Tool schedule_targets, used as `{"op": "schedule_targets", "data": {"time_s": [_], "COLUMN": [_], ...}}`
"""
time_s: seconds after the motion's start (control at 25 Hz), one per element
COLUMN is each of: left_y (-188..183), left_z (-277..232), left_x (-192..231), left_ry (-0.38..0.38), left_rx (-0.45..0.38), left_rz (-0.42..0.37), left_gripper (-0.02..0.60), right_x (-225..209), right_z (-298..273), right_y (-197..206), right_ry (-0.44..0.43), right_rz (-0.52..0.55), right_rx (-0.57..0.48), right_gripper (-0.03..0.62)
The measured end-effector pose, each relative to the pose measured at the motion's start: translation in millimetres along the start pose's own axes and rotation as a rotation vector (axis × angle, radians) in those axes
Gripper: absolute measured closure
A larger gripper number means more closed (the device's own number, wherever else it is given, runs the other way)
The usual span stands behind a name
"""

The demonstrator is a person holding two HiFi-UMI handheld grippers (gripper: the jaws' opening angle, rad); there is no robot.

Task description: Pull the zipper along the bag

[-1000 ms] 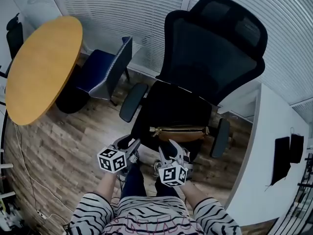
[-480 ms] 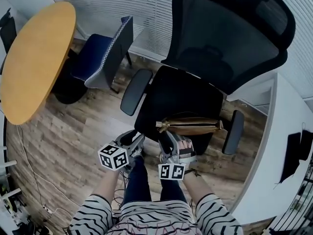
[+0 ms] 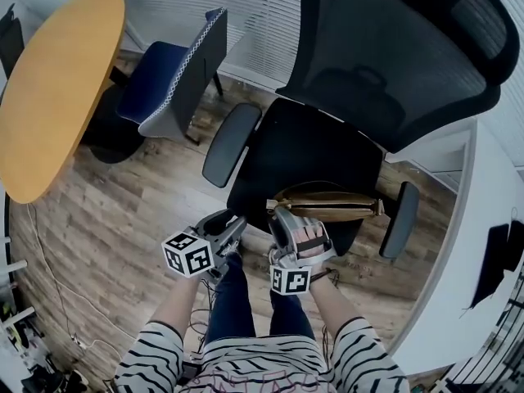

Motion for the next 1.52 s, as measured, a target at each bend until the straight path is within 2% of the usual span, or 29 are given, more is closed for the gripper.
{"op": "schedule_targets", "data": {"time_s": [0.16,0.2,0.28,0.48,0.6,0.76,0.88,0.96,1.16,1.24,1.28,1.32,1.36,1.44,1.52], "left_y": [-1.2,-1.8,-3.0,-3.4,-4.8,-6.3,-9.4,-9.1,-7.1,-5.5,-4.3,-3.2,-2.4,-2.4,-2.3], "left_z": [-5.2,-7.0,-11.8,-29.2,-40.8,-53.0,-60.5,-67.7,-84.0,-88.8,-90.9,-92.4,-93.2,-93.7,-93.4], "left_x": [0.3,0.0,-1.4,-8.9,-11.0,-17.6,-28.5,-32.8,-36.9,-39.3,-40.8,-41.6,-41.6,-39.9,-38.0], "left_ry": [0.034,0.044,0.068,0.147,0.170,0.213,0.268,0.277,0.299,0.306,0.305,0.300,0.291,0.271,0.253], "left_rx": [0.006,0.005,0.006,0.026,0.026,0.027,0.024,0.032,0.056,0.067,0.074,0.078,0.078,0.068,0.059], "left_rz": [0.018,0.023,0.037,0.094,0.138,0.186,0.214,0.217,0.240,0.248,0.244,0.235,0.227,0.229,0.233], "left_gripper": [0.431,0.431,0.427,0.390,0.383,0.383,0.383,0.383,0.383,0.397,0.433,0.503,0.535,0.535,0.535], "right_x": [-3.7,-5.5,-9.3,-16.1,-27.3,-44.8,-51.2,-51.3,-56.6,-59.8,-61.4,-62.1,-62.1,-62.1,-60.8], "right_z": [-3.8,-3.2,-1.7,2.2,6.0,11.7,14.6,15.8,21.6,22.3,22.7,23.6,24.8,27.1,28.7], "right_y": [-1.7,-2.5,-3.9,-5.1,-4.4,3.6,9.6,13.4,25.3,31.7,37.2,44.7,53.6,71.4,84.8], "right_ry": [0.012,0.021,0.036,0.051,0.070,0.083,0.089,0.080,0.100,0.118,0.137,0.158,0.177,0.215,0.249], "right_rz": [-0.014,-0.025,-0.057,-0.155,-0.287,-0.555,-0.627,-0.669,-0.872,-1.004,-1.111,-1.239,-1.370,-1.593,-1.740], "right_rx": [-0.011,-0.018,-0.035,-0.065,-0.094,-0.145,-0.154,-0.163,-0.205,-0.249,-0.273,-0.288,-0.294,-0.308,-0.323], "right_gripper": [0.350,0.379,0.484,0.522,0.545,0.556,0.556,0.557,0.557,0.557,0.557,0.557,0.557,0.557,0.557]}}
Point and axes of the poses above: the fingertips, and each gripper's own axes: z backward along the fingers, x to its left, y out of its underside, the point moved 4 cm from there along z, backward along the fingers, and after that the axes turned 6 degrees about -x, right-handed, at the moved point
